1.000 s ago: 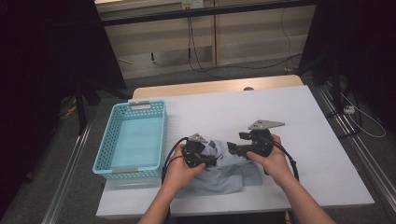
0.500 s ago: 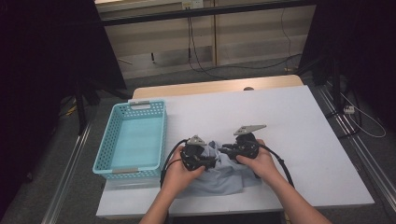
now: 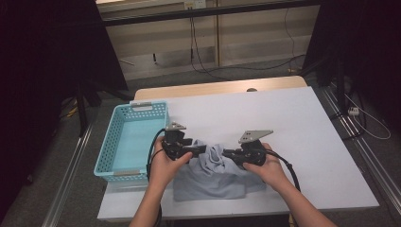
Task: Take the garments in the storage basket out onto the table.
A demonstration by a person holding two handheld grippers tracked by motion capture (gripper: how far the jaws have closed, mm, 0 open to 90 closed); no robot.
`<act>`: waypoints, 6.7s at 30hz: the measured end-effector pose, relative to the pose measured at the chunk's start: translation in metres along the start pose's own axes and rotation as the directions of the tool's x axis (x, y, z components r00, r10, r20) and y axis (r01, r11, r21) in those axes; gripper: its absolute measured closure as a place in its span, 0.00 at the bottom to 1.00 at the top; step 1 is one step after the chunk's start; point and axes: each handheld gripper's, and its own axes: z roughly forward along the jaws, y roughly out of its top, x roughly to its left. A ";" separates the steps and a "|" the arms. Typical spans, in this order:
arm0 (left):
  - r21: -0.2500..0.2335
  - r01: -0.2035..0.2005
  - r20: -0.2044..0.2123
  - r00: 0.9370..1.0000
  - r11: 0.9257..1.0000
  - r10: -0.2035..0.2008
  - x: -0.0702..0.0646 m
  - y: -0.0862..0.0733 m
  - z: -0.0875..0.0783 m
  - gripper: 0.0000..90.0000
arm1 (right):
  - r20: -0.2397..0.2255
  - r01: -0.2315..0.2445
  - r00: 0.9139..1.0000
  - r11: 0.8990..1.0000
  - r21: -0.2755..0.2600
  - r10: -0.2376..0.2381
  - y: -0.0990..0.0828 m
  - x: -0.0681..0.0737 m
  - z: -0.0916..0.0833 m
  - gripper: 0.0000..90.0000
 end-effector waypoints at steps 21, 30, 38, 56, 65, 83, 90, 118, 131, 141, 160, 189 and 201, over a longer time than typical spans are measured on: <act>0.091 0.064 0.018 0.998 0.994 -0.066 0.004 0.004 0.028 0.95 | 0.067 0.008 0.998 1.000 -0.022 -0.006 0.000 0.000 -0.013 0.93; -0.203 -0.035 0.057 0.997 0.979 0.047 -0.013 0.038 0.001 0.95 | 0.190 -0.041 0.978 0.966 -0.255 0.091 0.013 -0.033 -0.073 0.94; -0.149 -0.108 0.106 0.987 0.983 0.124 -0.033 0.036 0.007 0.95 | 0.186 -0.006 0.980 0.952 -0.306 0.066 0.014 -0.028 -0.092 0.94; 0.046 -0.122 0.124 0.986 0.991 0.116 -0.035 0.001 0.019 0.95 | 0.124 0.111 0.987 0.993 -0.040 -0.105 -0.028 0.020 -0.045 0.93; 0.107 -0.130 0.092 0.988 0.986 0.120 -0.032 -0.006 0.029 0.95 | 0.117 0.140 0.983 0.989 0.050 -0.145 -0.039 0.022 -0.023 0.93; 0.138 -0.105 0.092 0.991 0.985 0.093 -0.027 -0.015 0.034 0.95 | 0.303 0.122 0.943 0.990 0.067 -0.137 -0.034 -0.009 -0.016 0.93; 0.141 -0.106 0.098 0.991 0.984 0.092 -0.028 -0.017 0.033 0.94 | 0.273 0.078 0.958 0.997 0.026 -0.082 -0.033 -0.011 -0.024 0.91; 0.157 -0.101 0.099 0.991 0.982 0.086 -0.029 -0.023 0.039 0.95 | 0.247 -0.068 0.965 0.995 -0.074 0.085 -0.017 -0.023 -0.064 0.43; 0.159 -0.102 0.095 0.992 0.982 0.087 -0.030 -0.024 0.040 0.95 | 0.202 -0.159 0.961 0.974 -0.164 0.191 -0.002 -0.028 -0.073 0.32; 0.155 -0.101 0.088 0.992 0.983 0.088 -0.032 -0.024 0.040 0.95 | 0.140 -0.176 0.972 0.980 -0.098 0.189 0.002 -0.023 -0.044 0.35; 0.123 -0.032 0.164 0.986 0.992 0.012 -0.034 -0.011 0.025 0.73 | 0.027 -0.098 0.995 0.995 0.024 0.097 -0.027 -0.002 -0.022 0.99; 0.025 0.038 0.110 0.993 0.999 -0.040 -0.013 0.033 0.018 0.37 | -0.026 -0.021 0.999 0.996 0.085 0.023 -0.037 0.020 -0.014 0.99; 0.037 0.042 0.112 0.993 0.998 -0.046 -0.013 0.044 0.030 0.39 | -0.033 -0.009 0.999 0.996 0.094 0.012 -0.038 0.023 -0.014 0.99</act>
